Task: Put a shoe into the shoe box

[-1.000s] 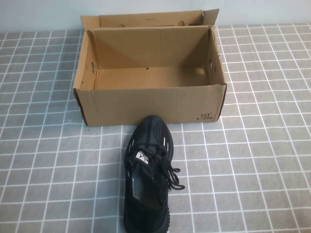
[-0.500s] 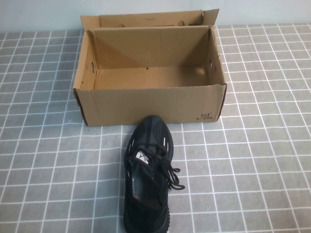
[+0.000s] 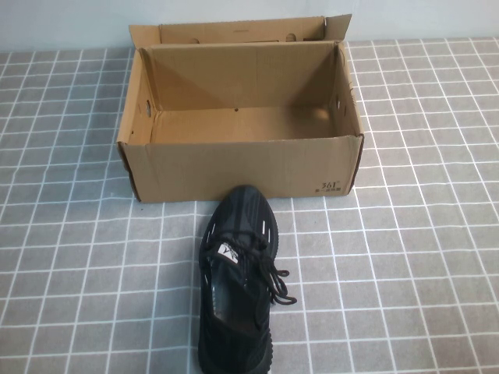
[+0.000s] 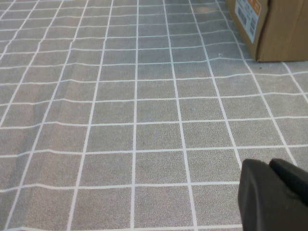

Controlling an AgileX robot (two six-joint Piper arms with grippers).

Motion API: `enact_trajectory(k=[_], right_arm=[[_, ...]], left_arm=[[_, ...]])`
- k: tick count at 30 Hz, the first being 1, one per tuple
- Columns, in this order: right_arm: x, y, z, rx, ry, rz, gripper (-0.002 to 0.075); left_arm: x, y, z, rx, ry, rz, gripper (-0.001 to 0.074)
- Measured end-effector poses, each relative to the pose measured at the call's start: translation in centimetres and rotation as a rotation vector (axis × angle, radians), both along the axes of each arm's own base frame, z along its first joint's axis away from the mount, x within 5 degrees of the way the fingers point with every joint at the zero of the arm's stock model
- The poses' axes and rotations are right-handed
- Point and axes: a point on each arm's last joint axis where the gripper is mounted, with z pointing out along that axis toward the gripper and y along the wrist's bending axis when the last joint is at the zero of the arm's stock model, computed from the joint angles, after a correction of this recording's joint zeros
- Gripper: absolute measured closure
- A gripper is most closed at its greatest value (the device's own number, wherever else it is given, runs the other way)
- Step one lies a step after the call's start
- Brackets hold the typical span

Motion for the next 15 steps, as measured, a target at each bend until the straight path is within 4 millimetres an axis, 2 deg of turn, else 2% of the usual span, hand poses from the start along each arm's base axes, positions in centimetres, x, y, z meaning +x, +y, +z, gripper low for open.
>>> enact_trajectory(k=[4, 9, 15], right_arm=[[-0.2, 0.7, 0.2, 0.053, 0.065, 0.074, 0.0742], [0.0, 2.0, 4.1, -0.048, 0.173, 0.231, 0.0742], [2.7, 3.6, 7.7, -0.226, 0.431, 0.498, 0.0742]], left_arm=[[0.0, 0.0, 0.0, 0.0, 0.0, 0.0, 0.0736], [0.0, 0.0, 0.0, 0.0, 0.0, 0.0, 0.0736], [0.0, 0.0, 0.0, 0.0, 0.0, 0.0, 0.0736]])
